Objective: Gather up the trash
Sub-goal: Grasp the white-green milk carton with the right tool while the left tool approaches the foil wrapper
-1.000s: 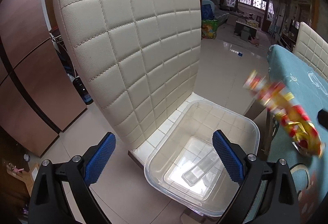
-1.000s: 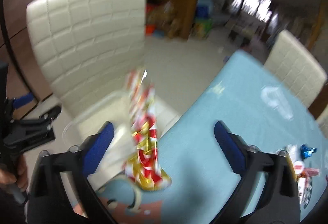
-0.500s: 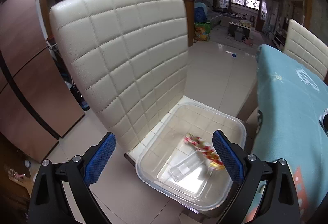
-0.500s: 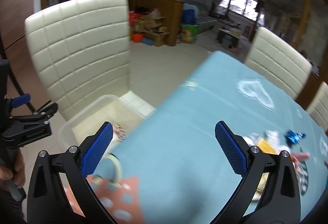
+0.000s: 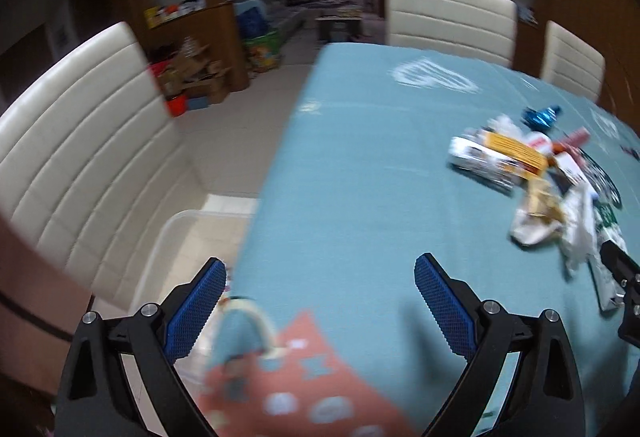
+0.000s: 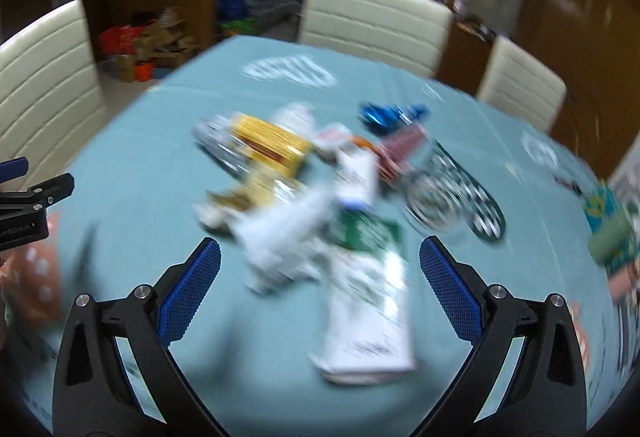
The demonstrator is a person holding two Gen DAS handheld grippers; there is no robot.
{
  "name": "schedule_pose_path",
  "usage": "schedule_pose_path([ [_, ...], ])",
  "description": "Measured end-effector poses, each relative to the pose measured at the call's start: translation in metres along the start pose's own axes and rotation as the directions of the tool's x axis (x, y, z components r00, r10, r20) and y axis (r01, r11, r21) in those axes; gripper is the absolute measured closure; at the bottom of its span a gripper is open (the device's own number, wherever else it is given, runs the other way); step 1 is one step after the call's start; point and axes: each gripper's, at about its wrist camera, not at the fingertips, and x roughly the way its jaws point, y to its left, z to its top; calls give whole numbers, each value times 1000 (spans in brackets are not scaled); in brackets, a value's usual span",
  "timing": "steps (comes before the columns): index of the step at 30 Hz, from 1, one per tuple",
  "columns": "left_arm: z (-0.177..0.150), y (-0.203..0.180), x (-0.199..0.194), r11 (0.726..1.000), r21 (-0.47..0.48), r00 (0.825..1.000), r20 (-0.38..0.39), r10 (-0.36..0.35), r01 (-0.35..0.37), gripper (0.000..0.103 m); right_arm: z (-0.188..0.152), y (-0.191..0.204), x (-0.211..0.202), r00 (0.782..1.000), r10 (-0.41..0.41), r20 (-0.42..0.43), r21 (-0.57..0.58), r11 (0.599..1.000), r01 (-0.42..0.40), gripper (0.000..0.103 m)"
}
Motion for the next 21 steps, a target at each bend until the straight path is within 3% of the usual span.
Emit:
schedule_pose_path([
  [3, 6, -42, 3, 997, 64, 999, -6, -50, 50, 10, -14, -21, 13, 998, 13, -65, 40, 999, -11, 6],
  [5, 9, -64, 3, 993, 99, 998, -5, -67, 67, 10, -20, -29, 20, 995, 40, -97, 56, 998, -34, 20],
  [6, 9, -72, 3, 991, 112, 997, -6, -71, 71, 10, -23, -33, 24, 991, 59, -119, 63, 997, -52, 39],
  [7, 11, -83, 6, 988, 134, 997, -8, -77, 78, 10, -24, -36, 30, 986, 85, -144, 73, 995, -75, 50],
  [9, 13, -95, 10, 985, 153, 997, -18, -77, 79, 10, -26, -45, 34, 982, 124, -145, 118, 987, -107, 51],
  [12, 14, -109, 18, 981, 162, 994, -47, -102, 109, 10, -23, -56, 30, 992, 76, -100, 120, 991, -64, 51],
  [21, 20, -139, 24, 958, 228, 984, -82, -160, 174, 10, -17, -79, 29, 992, 96, -76, 161, 983, -83, 51],
])
